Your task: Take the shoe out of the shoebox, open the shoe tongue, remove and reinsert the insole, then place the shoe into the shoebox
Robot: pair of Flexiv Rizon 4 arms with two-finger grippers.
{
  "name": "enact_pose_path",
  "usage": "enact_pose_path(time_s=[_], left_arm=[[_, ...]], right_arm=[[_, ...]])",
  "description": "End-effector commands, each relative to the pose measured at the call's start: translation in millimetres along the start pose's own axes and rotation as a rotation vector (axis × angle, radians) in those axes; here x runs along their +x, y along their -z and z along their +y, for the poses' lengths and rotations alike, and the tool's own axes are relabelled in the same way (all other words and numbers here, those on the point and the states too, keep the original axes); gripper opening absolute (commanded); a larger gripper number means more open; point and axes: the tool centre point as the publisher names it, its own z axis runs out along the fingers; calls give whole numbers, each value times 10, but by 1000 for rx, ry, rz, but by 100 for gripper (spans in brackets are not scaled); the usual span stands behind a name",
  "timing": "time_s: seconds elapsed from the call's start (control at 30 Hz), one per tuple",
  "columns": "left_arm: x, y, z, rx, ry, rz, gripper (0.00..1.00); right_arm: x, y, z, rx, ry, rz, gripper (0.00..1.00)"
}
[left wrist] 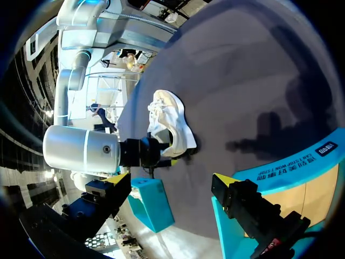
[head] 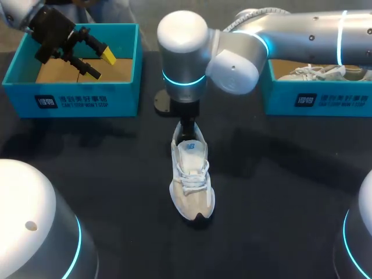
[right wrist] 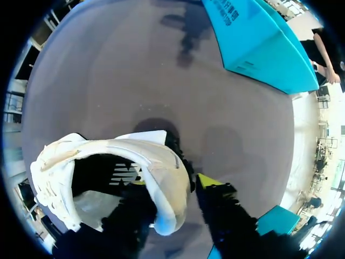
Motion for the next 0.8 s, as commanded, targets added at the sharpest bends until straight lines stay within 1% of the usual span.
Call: enact_pose_path(time_s=[0.03, 0.07, 0.1, 0.2, 0.3, 0.5, 0.63, 0.7, 0.8], left_arm=[[-2, 2, -1, 1, -1, 3, 100], [-2, 2, -1, 1, -1, 3, 100], [-2, 2, -1, 1, -1, 3, 100], [-2, 2, -1, 1, -1, 3, 100], [-2, 2, -1, 1, -1, 3, 100], [-2, 2, -1, 1, -1, 3, 100], [-2, 2, -1, 1, -1, 3, 100], [-2, 2, -1, 1, -1, 3, 100], [-2, 2, -1, 1, -1, 3, 100]], right_arm=[[27, -23, 10, 5, -6, 4, 19], [34, -28, 11, 4, -9, 6, 13], [44, -32, 14, 4, -9, 7, 0], [66, -21, 22, 2, -22, 13, 0], [63, 62, 18, 7, -29, 15, 0], [-36, 521, -3, 3, -54, 8, 0], [-148, 864, -20, 21, -73, -8, 0], [-213, 1043, -42, 16, -79, -15, 0], [-305, 1274, -85, 30, -86, -22, 0]])
